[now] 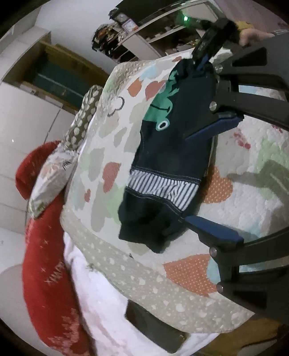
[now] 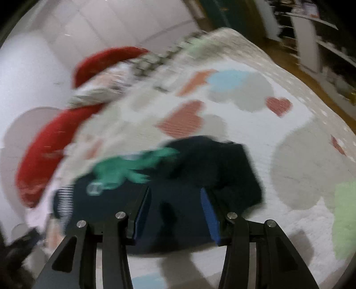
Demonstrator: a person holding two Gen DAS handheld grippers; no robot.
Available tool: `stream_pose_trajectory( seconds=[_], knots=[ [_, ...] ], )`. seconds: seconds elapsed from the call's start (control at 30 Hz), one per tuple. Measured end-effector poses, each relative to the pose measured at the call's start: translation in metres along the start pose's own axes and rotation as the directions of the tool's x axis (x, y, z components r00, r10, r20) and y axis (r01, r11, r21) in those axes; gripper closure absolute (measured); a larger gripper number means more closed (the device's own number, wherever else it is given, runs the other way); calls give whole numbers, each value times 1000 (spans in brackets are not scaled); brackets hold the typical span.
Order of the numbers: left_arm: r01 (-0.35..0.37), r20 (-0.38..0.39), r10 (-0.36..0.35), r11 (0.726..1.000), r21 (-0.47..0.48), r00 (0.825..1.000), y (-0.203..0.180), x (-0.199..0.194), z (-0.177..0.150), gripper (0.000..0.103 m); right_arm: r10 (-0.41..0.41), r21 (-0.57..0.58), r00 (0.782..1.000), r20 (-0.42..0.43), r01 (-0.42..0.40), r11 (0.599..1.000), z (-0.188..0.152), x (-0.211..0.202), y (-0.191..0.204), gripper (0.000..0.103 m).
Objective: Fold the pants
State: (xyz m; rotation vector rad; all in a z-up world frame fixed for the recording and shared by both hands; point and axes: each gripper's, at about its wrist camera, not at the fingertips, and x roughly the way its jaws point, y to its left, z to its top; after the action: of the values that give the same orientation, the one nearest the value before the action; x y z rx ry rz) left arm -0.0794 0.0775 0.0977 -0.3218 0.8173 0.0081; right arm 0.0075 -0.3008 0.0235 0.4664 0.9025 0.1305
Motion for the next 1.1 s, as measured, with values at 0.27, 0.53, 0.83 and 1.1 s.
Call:
stream_pose_trajectory(
  seconds=[0.27,0.53,0.83,1.1],
  knots=[
    [-18,58,14,998,67,998,-19,-16,-4,29,13,13,997,70,-14,1000,-3,-32,-1,51],
    [-14,11,12,994,110,1000,-39,-22,-17,29,-5,114,990,138,-11,993,-20,-71,-23,49],
    [-25,-36,33,978,207,999,-77,-16,-33,29,-100,104,981,168,83,991,-35,-92,-43,47],
    [-30,-71,54,955,296,996,-101,-4,-50,29,-123,122,981,152,105,987,-42,-89,-62,46]
  ],
)
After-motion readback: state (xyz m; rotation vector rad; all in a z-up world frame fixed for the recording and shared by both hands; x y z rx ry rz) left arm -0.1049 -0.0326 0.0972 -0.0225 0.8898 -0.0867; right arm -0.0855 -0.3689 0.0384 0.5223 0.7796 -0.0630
